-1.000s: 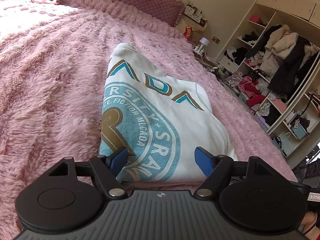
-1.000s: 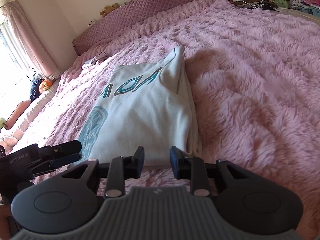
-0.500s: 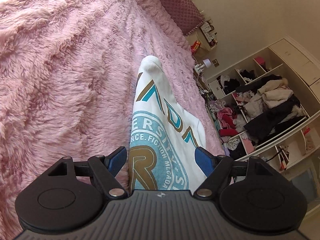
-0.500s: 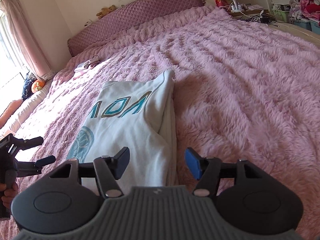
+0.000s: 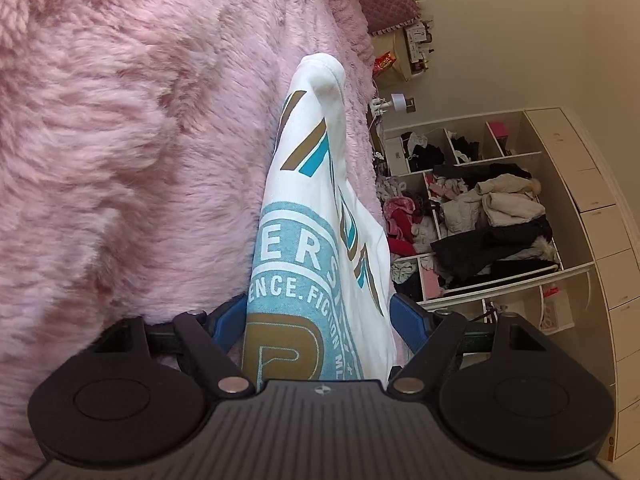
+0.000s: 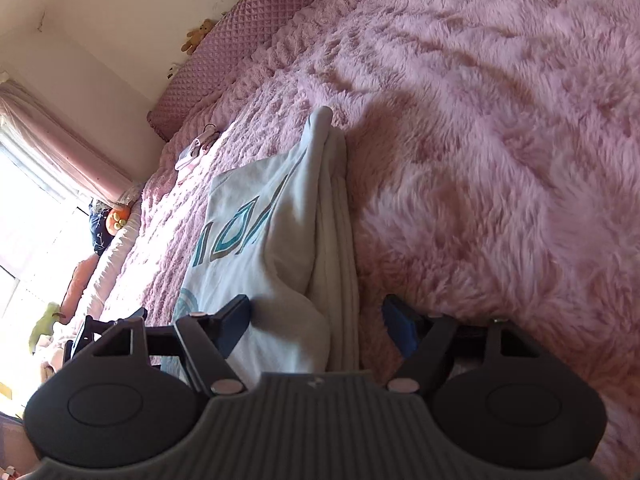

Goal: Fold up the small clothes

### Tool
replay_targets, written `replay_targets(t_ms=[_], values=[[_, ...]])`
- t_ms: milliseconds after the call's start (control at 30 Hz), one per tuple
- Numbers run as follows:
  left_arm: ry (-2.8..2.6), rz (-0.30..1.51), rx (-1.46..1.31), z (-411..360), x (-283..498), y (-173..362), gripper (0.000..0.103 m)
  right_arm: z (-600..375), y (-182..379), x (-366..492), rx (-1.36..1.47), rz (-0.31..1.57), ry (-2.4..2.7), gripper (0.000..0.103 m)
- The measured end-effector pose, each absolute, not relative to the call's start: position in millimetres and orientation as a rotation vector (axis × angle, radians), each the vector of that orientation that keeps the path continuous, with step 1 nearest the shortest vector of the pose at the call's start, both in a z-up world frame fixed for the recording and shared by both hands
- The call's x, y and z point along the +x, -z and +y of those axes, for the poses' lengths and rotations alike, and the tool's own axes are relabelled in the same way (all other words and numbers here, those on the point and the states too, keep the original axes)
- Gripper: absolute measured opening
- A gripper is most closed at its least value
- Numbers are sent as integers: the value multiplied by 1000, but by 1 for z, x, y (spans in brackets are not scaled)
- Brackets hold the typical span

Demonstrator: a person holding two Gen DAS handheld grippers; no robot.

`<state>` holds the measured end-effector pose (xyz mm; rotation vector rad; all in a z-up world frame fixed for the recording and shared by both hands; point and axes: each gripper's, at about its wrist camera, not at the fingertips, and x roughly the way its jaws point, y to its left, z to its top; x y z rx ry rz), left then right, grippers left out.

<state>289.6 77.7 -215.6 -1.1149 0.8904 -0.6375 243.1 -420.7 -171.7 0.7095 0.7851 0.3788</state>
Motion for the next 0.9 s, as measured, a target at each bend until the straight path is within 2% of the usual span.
replay_targets(t_ms=[467, 500, 533, 567, 600, 633, 667, 767, 900], values=[[737, 909, -1213, 40, 353, 235, 90, -392, 199, 343, 957, 836, -554, 71], [734, 906, -1215, 38, 355, 235, 90, -391, 200, 346, 964, 836, -548, 69], [731, 903, -1205, 35, 357, 233, 90, -389, 199, 348, 964, 838, -537, 58], [728, 901, -1176, 32, 358, 229, 86, -387, 198, 349, 947, 848, -514, 48], [703, 903, -1105, 28, 356, 221, 70, -385, 197, 351, 916, 868, -490, 33], [668, 919, -1032, 24, 354, 215, 60, -384, 197, 351, 898, 874, -477, 28], [630, 931, -986, 21, 352, 210, 39, -384, 196, 351, 894, 871, -464, 27], [587, 922, -988, 22, 345, 200, 31, -377, 185, 348, 857, 863, -423, 23], [613, 883, -894, 20, 337, 170, 30, -362, 155, 343, 771, 825, -410, 23]])
